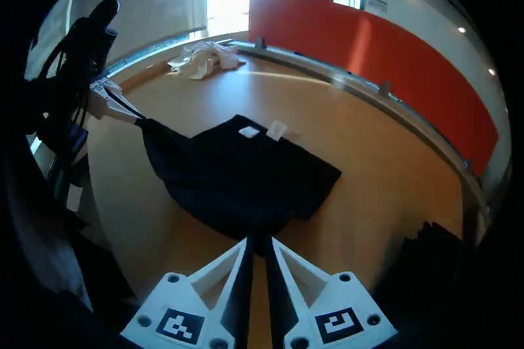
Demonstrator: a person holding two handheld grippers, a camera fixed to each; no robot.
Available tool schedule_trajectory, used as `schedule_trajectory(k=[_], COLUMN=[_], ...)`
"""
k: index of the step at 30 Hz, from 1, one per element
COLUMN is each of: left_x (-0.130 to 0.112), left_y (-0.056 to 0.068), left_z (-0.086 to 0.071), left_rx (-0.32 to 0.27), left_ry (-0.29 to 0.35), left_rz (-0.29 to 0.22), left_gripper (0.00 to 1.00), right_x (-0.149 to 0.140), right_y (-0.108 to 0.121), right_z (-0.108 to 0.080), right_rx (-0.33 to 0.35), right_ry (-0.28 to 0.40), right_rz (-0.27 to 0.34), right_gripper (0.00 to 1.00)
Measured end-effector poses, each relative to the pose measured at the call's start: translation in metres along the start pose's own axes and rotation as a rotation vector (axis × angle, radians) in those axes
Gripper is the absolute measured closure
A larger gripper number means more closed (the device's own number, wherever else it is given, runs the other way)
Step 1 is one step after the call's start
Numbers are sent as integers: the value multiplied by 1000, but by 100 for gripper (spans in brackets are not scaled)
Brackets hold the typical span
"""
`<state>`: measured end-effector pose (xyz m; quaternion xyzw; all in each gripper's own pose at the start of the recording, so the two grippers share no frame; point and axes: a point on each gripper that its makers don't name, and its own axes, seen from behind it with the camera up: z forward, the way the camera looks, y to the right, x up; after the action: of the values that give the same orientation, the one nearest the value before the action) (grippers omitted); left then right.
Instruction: Fold towel
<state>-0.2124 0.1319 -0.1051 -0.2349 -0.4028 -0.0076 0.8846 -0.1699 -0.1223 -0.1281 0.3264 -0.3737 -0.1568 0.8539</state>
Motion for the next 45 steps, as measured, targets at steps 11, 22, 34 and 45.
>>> schedule_trajectory(k=[11, 22, 34, 45], left_x=[0, -1, 12, 46], left_y=[8, 9, 1, -19], left_z=[-20, -27, -14, 21], left_rx=[-25, -31, -19, 4], left_ry=[-3, -2, 14, 56], left_rz=[-40, -64, -80, -125], left_gripper=[94, 95, 94, 94], right_x=[5, 2, 6, 12], right_y=[-7, -13, -2, 31], right_z=[-19, -23, -13, 18], right_rx=[17, 29, 16, -13], right_ry=[-6, -21, -33, -57], right_rz=[16, 13, 21, 47], right_gripper=[88, 88, 88, 88])
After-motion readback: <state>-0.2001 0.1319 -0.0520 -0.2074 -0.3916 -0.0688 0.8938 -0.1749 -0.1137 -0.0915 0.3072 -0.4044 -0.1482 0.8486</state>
